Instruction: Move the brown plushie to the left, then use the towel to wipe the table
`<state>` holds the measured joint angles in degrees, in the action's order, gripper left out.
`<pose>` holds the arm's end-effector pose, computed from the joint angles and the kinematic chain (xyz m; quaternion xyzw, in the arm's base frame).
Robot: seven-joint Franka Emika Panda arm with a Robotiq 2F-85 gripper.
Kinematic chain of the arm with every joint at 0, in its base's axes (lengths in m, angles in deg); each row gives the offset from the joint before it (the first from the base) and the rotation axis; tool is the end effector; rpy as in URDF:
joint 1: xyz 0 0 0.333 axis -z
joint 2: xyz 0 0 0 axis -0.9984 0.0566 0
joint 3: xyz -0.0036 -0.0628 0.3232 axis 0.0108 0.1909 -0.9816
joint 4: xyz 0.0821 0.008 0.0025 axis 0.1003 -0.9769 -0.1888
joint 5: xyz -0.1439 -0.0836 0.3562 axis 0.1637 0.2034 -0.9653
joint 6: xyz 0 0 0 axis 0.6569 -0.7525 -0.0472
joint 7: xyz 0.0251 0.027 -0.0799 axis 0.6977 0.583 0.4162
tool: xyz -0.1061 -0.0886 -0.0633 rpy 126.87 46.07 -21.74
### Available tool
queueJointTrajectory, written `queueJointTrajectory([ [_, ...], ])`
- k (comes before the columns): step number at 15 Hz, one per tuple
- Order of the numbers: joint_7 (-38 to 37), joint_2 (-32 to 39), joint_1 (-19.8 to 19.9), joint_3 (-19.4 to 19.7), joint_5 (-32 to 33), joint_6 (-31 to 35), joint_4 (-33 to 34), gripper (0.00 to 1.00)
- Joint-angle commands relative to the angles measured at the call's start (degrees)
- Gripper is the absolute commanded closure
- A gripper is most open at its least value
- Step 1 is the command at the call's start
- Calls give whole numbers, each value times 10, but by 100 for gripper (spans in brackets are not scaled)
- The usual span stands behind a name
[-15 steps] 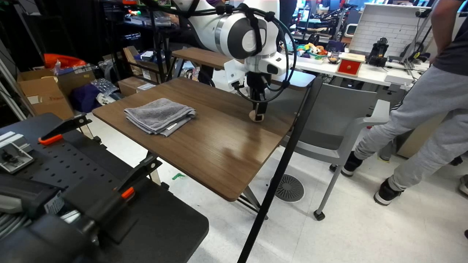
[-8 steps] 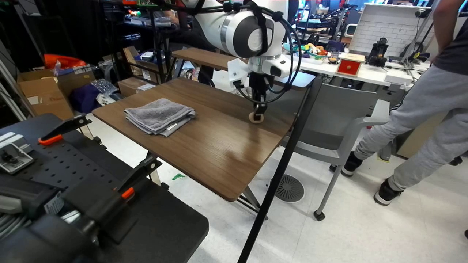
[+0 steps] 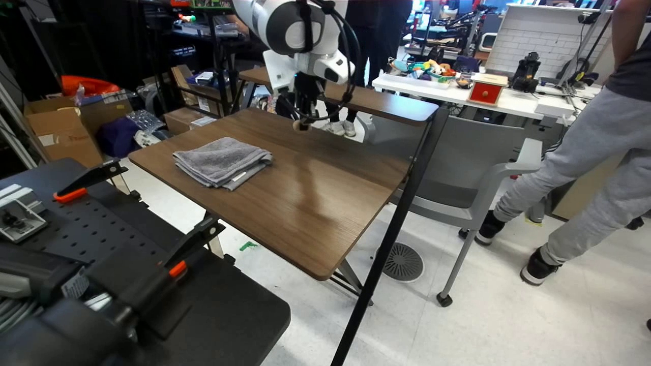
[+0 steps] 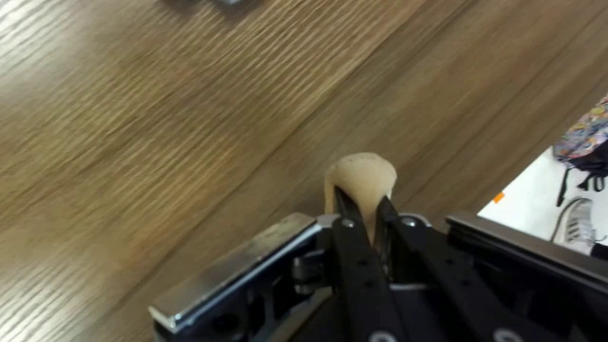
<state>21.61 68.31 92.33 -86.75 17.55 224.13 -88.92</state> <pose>0.7492 -0.0051 0.0772 -0.9399 0.3060 -0.0309 0.1484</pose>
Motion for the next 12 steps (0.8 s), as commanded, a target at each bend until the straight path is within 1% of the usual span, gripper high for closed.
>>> queueJointTrajectory([
  [1, 51, -30, -4, -38, -34, 53, -50, 97],
  [4, 47, -8, -12, -54, -48, 65, -35, 97],
  [9, 24, 26, -17, -51, -72, 54, -15, 97],
  [10, 15, 25, -20, -42, -70, 45, -18, 65],
  [11, 16, 21, -22, -34, -65, 43, -27, 64],
  [12, 17, 14, -21, -30, -62, 40, -36, 56],
])
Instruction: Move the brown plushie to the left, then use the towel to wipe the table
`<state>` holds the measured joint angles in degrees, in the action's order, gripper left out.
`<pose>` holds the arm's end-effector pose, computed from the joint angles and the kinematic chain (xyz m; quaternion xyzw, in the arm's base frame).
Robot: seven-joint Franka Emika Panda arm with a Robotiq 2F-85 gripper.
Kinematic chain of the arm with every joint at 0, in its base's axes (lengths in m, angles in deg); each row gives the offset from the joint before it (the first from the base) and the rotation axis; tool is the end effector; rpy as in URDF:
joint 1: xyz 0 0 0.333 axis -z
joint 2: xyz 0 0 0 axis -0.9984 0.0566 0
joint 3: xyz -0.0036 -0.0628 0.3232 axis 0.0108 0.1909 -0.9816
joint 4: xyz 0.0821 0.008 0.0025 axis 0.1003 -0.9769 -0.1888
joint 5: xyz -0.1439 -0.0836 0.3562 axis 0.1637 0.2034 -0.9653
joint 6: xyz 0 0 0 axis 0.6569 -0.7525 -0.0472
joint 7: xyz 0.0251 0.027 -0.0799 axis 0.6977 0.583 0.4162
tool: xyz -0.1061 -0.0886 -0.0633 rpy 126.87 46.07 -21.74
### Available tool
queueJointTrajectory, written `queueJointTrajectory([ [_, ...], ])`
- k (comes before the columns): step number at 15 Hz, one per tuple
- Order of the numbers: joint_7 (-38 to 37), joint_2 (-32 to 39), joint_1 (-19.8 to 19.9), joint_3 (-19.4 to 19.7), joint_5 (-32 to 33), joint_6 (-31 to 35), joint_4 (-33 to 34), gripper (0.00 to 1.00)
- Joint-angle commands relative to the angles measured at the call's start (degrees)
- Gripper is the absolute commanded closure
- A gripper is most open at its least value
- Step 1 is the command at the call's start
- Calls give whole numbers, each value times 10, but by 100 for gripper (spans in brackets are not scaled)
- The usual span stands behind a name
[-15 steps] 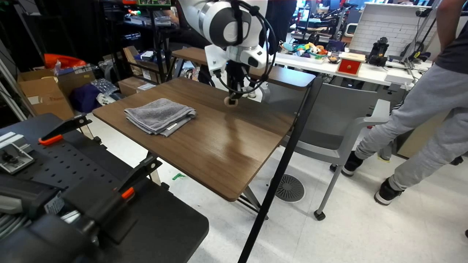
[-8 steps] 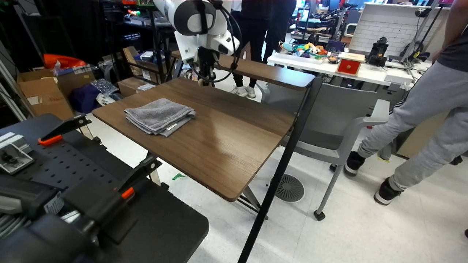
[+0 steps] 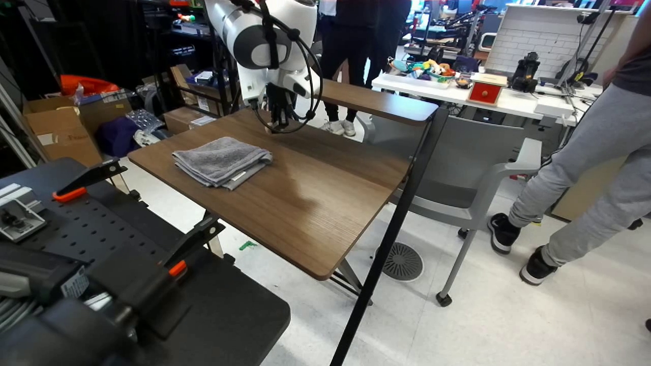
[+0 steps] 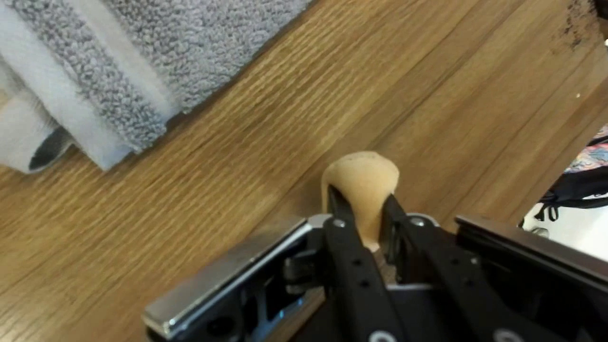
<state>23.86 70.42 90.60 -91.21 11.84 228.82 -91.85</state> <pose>0.7302 0.0639 0.0426 -0.9325 0.3026 -0.0118 0.1970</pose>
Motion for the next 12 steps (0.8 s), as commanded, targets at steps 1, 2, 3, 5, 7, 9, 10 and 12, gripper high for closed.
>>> queueJointTrajectory([
  [1, -6, -24, -3, 22, 0, -16, -25, 50],
  [2, -2, -41, -1, 28, 3, -21, -44, 42],
  [3, 5, -54, 3, 29, 4, -26, -59, 35],
  [5, 30, -93, 14, 23, 0, -28, -101, 21],
  [7, 48, -138, 20, 22, 2, -37, -143, 6],
  [9, 74, -183, 29, 19, 0, -50, -183, 0],
  [10, 86, -203, 33, 19, -1, -65, -201, 0],
  [12, 118, -237, 43, 20, 3, -128, -225, 0],
])
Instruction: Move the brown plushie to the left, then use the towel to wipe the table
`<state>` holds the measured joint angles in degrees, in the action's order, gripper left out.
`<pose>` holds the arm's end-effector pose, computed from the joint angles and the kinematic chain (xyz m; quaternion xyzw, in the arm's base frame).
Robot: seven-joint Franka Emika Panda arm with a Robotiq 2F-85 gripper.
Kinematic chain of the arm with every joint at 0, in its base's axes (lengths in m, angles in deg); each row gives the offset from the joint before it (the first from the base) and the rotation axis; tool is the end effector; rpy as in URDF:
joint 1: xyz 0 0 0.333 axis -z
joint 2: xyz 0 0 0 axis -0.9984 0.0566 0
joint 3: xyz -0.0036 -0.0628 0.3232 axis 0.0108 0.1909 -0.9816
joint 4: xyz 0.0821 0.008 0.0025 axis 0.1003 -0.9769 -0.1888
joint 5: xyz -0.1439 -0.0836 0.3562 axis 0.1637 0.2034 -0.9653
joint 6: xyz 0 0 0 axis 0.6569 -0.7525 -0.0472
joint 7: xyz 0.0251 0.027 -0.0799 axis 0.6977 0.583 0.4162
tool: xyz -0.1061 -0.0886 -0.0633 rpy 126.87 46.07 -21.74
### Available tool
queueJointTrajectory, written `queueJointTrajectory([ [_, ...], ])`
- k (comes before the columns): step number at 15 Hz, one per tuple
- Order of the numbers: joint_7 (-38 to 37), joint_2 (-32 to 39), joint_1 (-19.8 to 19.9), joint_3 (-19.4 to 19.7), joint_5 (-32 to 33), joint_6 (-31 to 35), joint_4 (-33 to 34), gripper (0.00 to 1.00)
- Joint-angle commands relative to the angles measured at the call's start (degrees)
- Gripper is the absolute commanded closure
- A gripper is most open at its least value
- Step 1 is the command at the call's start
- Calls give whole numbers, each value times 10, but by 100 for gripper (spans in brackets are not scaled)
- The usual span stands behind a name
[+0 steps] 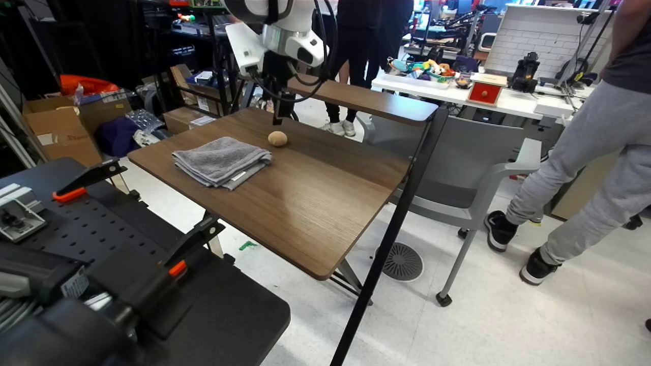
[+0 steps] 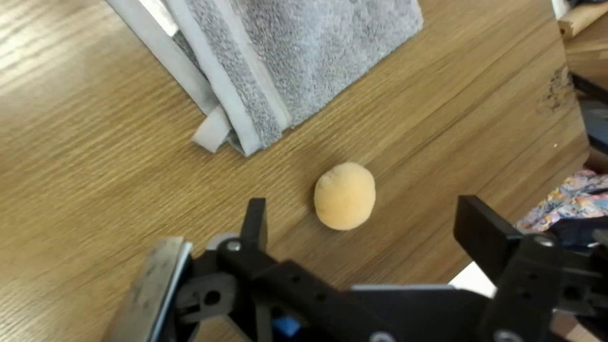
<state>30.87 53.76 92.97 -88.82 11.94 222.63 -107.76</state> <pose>0.6800 0.0230 0.1238 -0.9528 0.2495 0.0131 0.1724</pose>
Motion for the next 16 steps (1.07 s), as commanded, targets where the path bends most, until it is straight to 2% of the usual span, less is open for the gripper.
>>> queueJointTrajectory([
  [1, 69, -79, 26, -6, -1, -104, -68, 0],
  [2, 77, -83, 25, 0, 2, -144, -65, 0],
  [4, 39, -68, -1, 32, 37, -225, -41, 0],
  [5, 22, -57, -15, 46, 57, -241, -32, 0],
  [7, 3, -39, -39, 68, 97, -235, -30, 0],
  [8, 30, -58, -18, 53, 63, -224, -45, 0],
  [14, 26, -49, -24, 57, 65, -222, -42, 0],
  [16, 43, -47, -31, 61, 82, -195, -55, 0],
])
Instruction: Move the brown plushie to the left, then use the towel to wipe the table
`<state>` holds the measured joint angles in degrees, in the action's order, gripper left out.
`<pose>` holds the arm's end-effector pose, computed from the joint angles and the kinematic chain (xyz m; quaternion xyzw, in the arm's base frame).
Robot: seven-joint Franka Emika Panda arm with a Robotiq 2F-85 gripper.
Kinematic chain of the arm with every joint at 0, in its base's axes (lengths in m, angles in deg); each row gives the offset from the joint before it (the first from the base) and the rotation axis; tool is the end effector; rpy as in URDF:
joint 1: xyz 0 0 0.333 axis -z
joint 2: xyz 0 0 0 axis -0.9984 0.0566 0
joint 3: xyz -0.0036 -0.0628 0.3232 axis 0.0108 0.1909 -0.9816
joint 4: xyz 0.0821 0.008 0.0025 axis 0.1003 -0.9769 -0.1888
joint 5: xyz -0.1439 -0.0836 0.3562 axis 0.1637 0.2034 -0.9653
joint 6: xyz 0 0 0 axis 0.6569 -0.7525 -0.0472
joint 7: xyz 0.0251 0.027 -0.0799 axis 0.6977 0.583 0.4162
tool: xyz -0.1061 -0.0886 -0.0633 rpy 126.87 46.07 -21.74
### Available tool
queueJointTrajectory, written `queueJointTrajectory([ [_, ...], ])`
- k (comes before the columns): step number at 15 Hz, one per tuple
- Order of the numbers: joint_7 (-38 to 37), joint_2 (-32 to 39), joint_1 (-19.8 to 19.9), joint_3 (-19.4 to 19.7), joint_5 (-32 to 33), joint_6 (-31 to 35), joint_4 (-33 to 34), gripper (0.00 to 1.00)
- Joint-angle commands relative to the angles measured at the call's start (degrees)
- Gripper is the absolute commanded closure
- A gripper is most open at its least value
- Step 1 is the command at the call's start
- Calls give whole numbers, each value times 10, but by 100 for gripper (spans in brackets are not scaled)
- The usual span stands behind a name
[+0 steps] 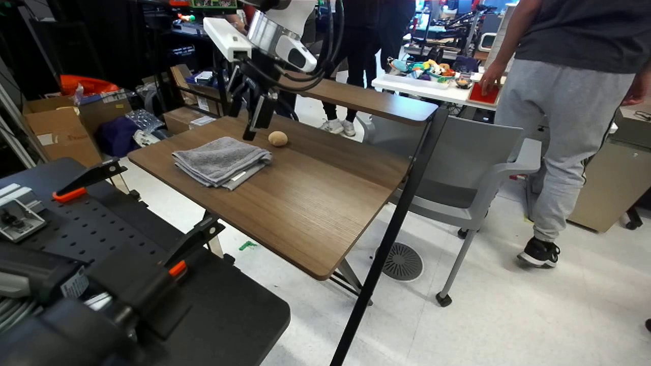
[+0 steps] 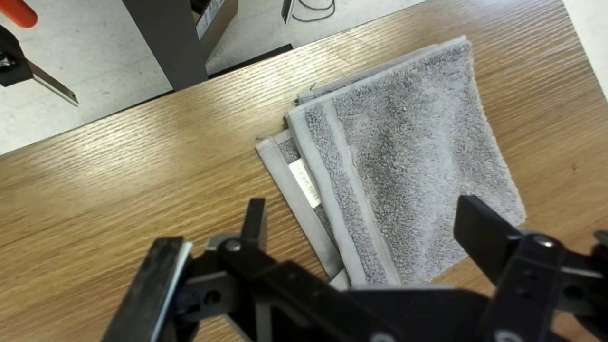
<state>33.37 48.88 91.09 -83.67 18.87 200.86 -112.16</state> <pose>0.6054 0.0073 0.1248 -0.9603 0.1746 0.1830 0.1178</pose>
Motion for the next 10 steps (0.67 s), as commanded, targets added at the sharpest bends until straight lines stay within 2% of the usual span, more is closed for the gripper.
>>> queueJointTrajectory([
  [1, 27, 2, -14, 8, 19, 28, -17, 0],
  [4, 47, 10, -28, 5, 44, 71, -44, 0],
  [10, 50, 37, -90, 2, 119, 187, -98, 0],
])
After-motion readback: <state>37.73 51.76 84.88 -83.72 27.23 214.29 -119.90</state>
